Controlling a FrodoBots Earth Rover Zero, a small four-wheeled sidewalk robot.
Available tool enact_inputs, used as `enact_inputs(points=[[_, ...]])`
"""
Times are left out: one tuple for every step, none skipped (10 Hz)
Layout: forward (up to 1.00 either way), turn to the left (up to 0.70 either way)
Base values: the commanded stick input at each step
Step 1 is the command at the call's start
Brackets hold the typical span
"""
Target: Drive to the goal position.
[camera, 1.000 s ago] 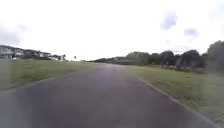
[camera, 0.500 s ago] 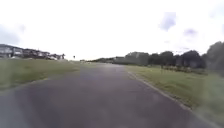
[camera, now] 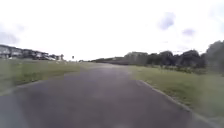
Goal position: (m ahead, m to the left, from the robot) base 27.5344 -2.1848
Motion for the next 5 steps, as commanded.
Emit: enact_inputs(points=[[0.7, 0.35], [0.7, 0.02], [0.7, 0.02], [0.7, 0.02], [0.7, 0.02]])
